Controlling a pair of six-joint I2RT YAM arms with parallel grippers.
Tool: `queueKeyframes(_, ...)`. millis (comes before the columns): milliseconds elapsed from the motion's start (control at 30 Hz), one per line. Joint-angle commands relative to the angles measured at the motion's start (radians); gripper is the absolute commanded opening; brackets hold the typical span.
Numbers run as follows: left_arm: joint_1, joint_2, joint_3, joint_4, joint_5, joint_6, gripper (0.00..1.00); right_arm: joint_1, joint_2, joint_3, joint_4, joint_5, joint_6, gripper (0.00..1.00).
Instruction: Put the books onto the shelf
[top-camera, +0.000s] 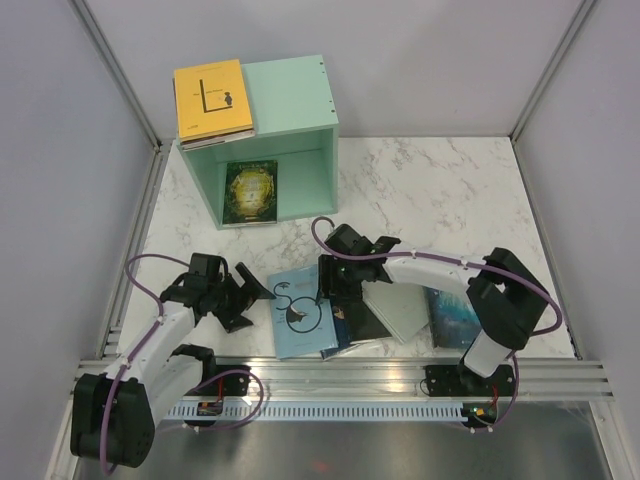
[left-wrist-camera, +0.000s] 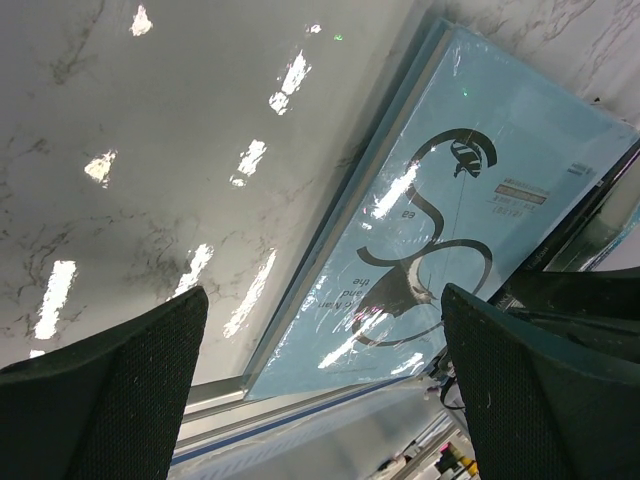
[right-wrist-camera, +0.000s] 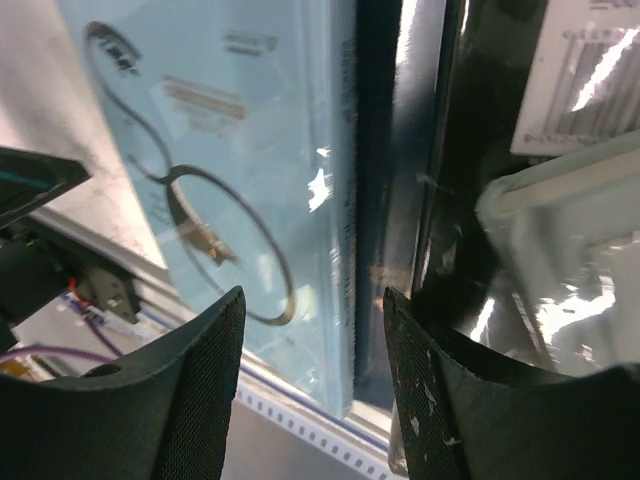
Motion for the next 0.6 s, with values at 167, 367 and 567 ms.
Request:
queueKeyframes(167,-0.003,0.006,0.010,0.035,-0.007,-0.014,1.00,-0.006,0.097,-0.041,-0.065,0.141,-0.078,0.63)
queueKeyframes(367,-0.005,0.011,-0.022,0.079,0.021,-0.014,1.00,-0.006,0.123,-0.119,0.102,0.049,-0.051,0.64)
queueKeyframes(567,-0.008,0.019,-0.117,0.263,0.139,-0.059,1.00,-0.003,0.140,-0.321,0.517,-0.178,0.093,0.57)
